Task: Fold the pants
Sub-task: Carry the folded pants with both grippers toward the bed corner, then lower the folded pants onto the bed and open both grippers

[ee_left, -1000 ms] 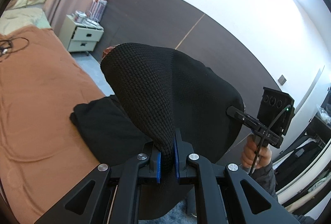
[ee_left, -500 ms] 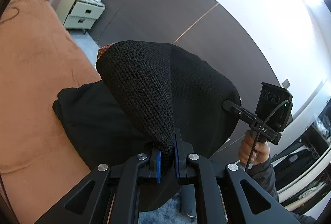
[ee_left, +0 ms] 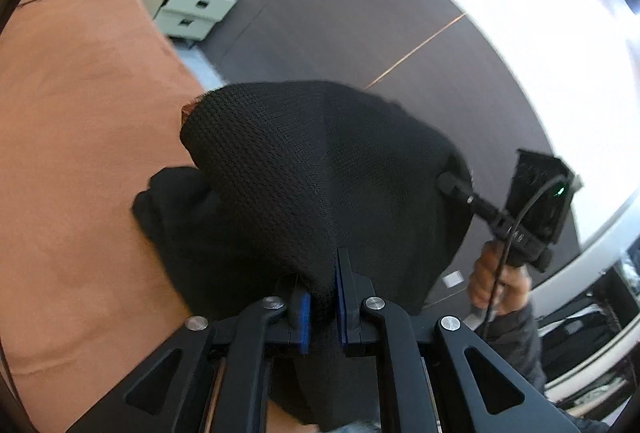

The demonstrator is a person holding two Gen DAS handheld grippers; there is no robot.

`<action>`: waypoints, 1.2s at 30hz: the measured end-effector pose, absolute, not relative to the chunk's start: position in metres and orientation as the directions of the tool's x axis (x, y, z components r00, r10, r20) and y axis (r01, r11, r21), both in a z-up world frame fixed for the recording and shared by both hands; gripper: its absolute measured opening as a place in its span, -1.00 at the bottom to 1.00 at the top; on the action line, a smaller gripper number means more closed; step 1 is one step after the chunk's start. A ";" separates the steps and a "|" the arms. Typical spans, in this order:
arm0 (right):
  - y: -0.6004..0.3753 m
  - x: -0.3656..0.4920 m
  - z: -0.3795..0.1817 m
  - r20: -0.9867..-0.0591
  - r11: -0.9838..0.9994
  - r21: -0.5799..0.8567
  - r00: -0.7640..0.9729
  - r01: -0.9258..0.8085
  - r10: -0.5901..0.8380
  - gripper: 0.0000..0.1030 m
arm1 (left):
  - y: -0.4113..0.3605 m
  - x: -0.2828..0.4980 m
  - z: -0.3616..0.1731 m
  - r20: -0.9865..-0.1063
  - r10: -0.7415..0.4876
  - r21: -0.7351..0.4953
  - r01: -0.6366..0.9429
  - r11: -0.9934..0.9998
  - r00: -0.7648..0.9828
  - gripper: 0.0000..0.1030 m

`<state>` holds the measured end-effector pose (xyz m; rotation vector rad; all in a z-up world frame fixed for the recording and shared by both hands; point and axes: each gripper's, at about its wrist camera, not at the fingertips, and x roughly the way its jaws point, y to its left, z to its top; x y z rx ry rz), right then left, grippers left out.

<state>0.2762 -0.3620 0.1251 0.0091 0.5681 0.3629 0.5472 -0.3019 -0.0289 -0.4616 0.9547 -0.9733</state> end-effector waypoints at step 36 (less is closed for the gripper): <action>-0.388 0.295 0.055 -0.734 0.982 0.150 0.652 -0.118 0.191 -0.41 | -0.294 0.504 -0.020 -0.663 -0.683 -0.438 0.580 0.686 0.307 -0.27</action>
